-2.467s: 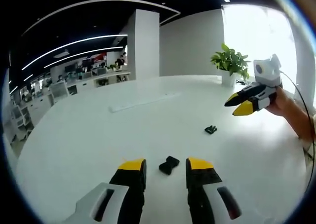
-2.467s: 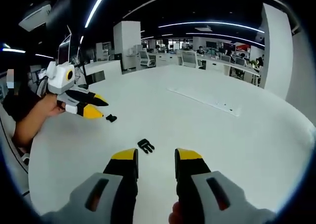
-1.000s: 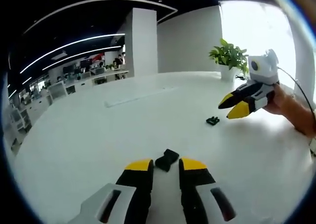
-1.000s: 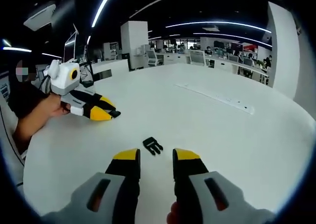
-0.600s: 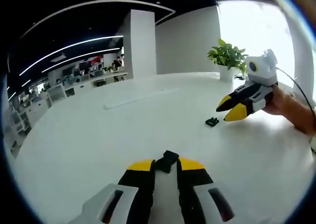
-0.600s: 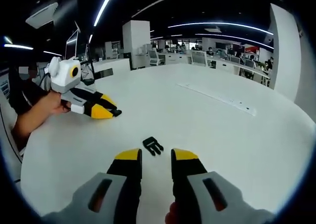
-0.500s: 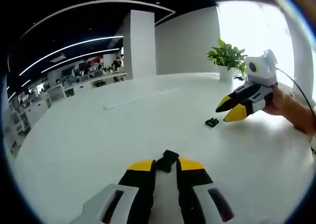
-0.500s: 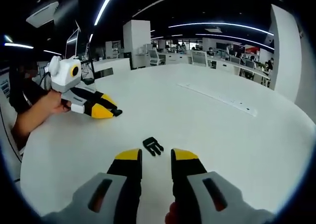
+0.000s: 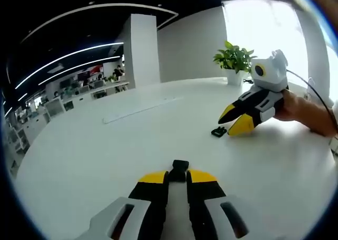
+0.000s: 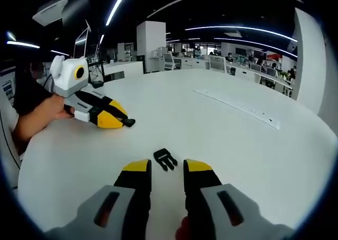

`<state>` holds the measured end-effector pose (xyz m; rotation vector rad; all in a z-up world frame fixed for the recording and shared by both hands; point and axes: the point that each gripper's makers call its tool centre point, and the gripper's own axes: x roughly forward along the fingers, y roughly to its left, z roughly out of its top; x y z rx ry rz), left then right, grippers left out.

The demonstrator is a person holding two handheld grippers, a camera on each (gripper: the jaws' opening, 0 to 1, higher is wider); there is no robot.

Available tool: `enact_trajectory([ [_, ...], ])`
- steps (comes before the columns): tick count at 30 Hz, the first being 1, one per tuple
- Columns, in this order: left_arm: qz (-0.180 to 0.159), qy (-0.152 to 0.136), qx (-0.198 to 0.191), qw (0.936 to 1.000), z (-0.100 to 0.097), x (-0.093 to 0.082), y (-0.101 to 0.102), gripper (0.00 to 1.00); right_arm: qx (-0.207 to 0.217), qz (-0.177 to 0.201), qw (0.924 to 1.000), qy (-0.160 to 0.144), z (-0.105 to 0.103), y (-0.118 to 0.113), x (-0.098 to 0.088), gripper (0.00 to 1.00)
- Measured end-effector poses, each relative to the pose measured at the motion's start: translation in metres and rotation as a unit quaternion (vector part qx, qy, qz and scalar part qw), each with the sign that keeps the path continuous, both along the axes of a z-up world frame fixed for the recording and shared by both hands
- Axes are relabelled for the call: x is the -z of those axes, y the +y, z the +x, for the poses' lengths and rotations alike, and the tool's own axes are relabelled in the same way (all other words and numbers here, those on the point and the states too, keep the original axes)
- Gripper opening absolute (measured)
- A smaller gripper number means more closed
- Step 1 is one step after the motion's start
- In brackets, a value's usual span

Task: Snap the two parts of the plastic buckle together until the buckle closes and remains connected.

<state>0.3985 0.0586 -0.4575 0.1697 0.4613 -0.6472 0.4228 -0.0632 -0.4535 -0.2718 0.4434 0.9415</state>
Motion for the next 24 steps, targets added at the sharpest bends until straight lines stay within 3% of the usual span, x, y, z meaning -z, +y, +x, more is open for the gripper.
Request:
enact_trajectory([
  [9,0.001,0.001,-0.002,1.0,-0.001,0.001,0.002,0.13,-0.016,-0.011,0.9998,0.008,-0.009,0.005,0.002,0.25],
  [15,0.0,0.005,-0.009,0.9999,0.002,0.002,0.007,0.13,-0.036,-0.001,0.999,0.027,-0.03,0.008,-0.003,0.28],
  [22,0.002,0.004,-0.01,0.9999,0.001,0.003,0.007,0.13,-0.016,-0.009,0.9998,0.007,-0.013,0.005,0.004,0.29],
  [24,0.002,0.004,-0.01,0.9999,0.001,0.003,0.007,0.13,-0.031,-0.005,0.999,0.031,-0.023,0.009,0.005,0.28],
])
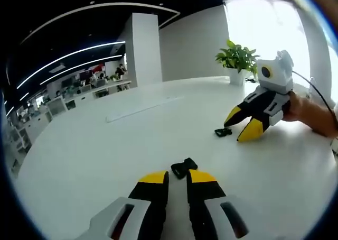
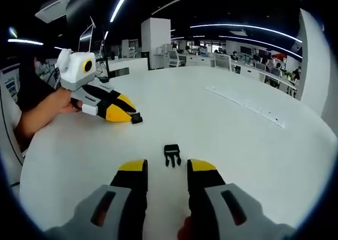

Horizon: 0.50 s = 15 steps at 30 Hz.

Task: Snap the two parts of the plastic buckle together until the buckle closes and remains connected.

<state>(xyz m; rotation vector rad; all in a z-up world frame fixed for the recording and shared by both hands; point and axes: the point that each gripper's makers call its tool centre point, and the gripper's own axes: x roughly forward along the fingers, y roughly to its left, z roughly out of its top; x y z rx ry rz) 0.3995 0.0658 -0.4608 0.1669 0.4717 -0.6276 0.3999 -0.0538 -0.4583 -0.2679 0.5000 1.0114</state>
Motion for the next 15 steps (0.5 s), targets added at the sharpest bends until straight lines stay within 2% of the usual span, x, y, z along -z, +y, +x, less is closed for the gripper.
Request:
enact_trajectory([
  [1,0.0,0.0,0.0,1.0,0.0,0.0,0.0,0.13,-0.02,0.007,0.9996,0.021,-0.01,0.005,-0.001,0.27],
  [3,0.0,0.0,0.0,1.0,0.0,0.0,0.0,0.13,-0.018,0.039,0.9987,0.028,-0.012,0.01,-0.007,0.29],
  [10,-0.001,0.0,0.001,1.0,0.001,0.001,0.001,0.13,-0.006,0.024,0.9997,0.009,-0.004,0.003,-0.008,0.28],
  [13,-0.001,0.0,0.001,1.0,0.001,0.001,0.001,0.13,-0.018,0.02,0.9992,0.029,-0.012,0.009,-0.004,0.25],
  [15,-0.002,0.0,0.0,1.0,0.001,0.001,0.001,0.13,-0.044,0.022,0.9978,0.045,-0.024,0.02,-0.001,0.25],
])
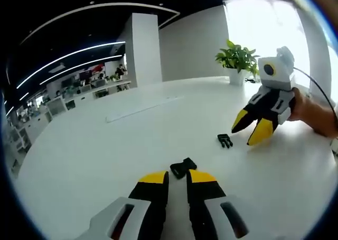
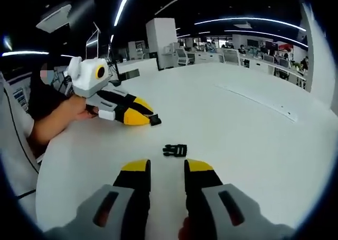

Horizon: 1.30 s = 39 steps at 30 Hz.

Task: Snap the two parts of the plastic buckle together until the buckle closes and remains connected.

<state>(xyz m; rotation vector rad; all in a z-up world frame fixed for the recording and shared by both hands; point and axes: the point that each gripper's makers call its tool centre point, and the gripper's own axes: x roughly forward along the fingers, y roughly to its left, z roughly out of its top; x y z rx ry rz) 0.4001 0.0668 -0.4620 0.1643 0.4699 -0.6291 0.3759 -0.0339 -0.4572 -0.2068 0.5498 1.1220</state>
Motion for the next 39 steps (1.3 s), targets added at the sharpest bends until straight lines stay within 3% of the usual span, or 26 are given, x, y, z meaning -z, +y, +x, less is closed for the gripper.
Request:
enact_trajectory([
  [8,0.0,-0.001,0.001,1.0,-0.001,0.0,0.001,0.13,-0.026,0.013,0.9994,-0.018,-0.01,0.024,-0.003,0.28],
  [10,0.0,-0.001,0.001,1.0,-0.001,-0.001,0.0,0.13,-0.031,0.019,0.9986,-0.039,-0.008,0.027,-0.006,0.29],
  [13,-0.001,-0.001,0.002,1.0,-0.002,-0.001,0.0,0.13,-0.031,0.023,0.9984,-0.042,-0.005,0.026,-0.008,0.31],
  [16,-0.001,-0.001,0.002,1.0,-0.002,-0.001,-0.001,0.13,-0.007,0.038,0.9974,-0.061,0.0,0.02,-0.019,0.34],
  [19,-0.001,-0.001,0.002,1.0,-0.002,-0.001,-0.001,0.13,0.015,0.029,0.9972,-0.067,0.011,0.009,-0.021,0.33],
  [26,0.0,-0.001,0.003,1.0,-0.003,-0.002,-0.001,0.13,0.021,0.013,0.9982,-0.055,0.017,0.002,-0.011,0.33],
  [39,-0.002,0.0,0.005,1.0,-0.001,-0.003,-0.003,0.13,-0.005,0.006,0.9998,-0.02,0.002,0.005,-0.005,0.31],
])
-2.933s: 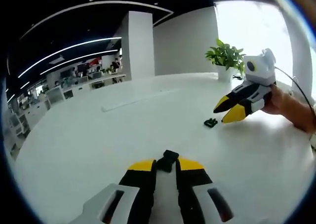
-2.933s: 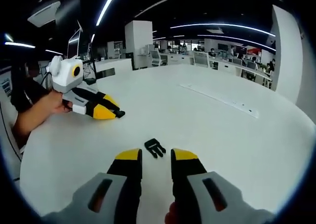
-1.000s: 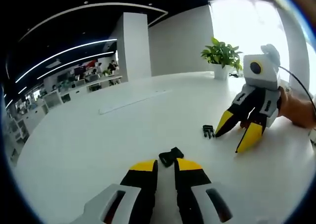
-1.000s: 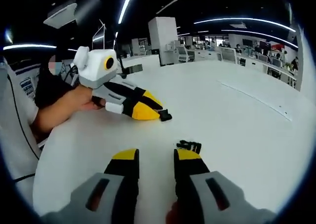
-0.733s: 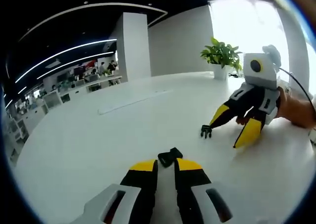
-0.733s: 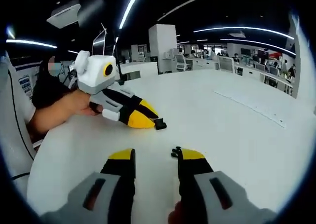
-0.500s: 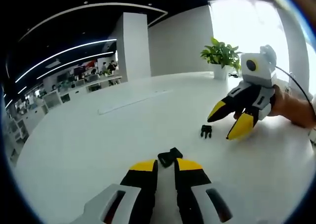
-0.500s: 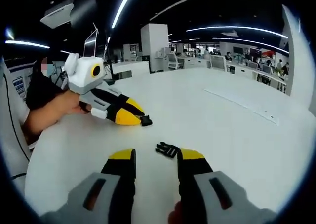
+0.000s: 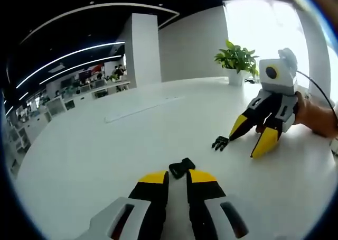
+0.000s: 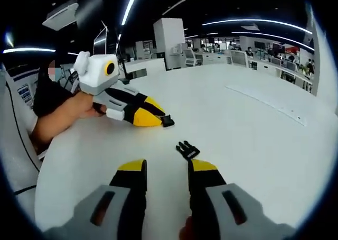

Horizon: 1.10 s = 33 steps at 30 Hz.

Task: Snap the two parts of the plastic buckle together until the buckle closes and remains connected.

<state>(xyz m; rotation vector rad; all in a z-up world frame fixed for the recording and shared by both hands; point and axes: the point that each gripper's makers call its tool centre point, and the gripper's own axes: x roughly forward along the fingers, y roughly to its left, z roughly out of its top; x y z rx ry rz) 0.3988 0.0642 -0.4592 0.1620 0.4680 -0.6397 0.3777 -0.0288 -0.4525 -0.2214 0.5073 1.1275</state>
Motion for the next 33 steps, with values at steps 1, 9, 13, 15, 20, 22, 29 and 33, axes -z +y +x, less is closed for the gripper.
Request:
enact_trajectory([
  [1,0.0,0.0,0.0,1.0,0.0,0.0,0.0,0.13,-0.002,0.0,1.0,0.001,-0.002,0.001,0.0,0.31],
  [9,0.001,-0.001,0.002,1.0,0.0,0.001,-0.001,0.13,0.02,0.014,0.9991,-0.034,0.012,-0.006,-0.009,0.31],
  [13,0.002,-0.002,0.002,1.0,0.0,0.0,-0.001,0.13,0.019,-0.001,0.9996,-0.022,0.013,-0.006,0.002,0.31],
  [15,0.002,-0.001,0.003,1.0,0.0,0.0,-0.001,0.13,0.022,0.005,0.9992,-0.033,0.016,-0.004,0.0,0.31],
  [20,0.002,-0.002,0.004,1.0,0.001,0.001,-0.001,0.13,0.014,-0.004,0.9985,-0.052,0.021,-0.002,0.001,0.3],
  [22,0.003,-0.003,0.005,1.0,0.001,0.001,-0.001,0.13,0.012,-0.001,0.9985,-0.053,0.02,0.0,0.001,0.28],
  [29,0.004,-0.003,0.006,1.0,0.0,0.002,0.0,0.13,0.009,-0.002,0.9984,-0.055,0.022,0.002,0.001,0.26],
  [33,0.006,-0.003,0.006,1.0,0.0,0.002,0.0,0.13,-0.001,-0.003,0.9985,-0.055,0.02,0.004,0.001,0.26],
])
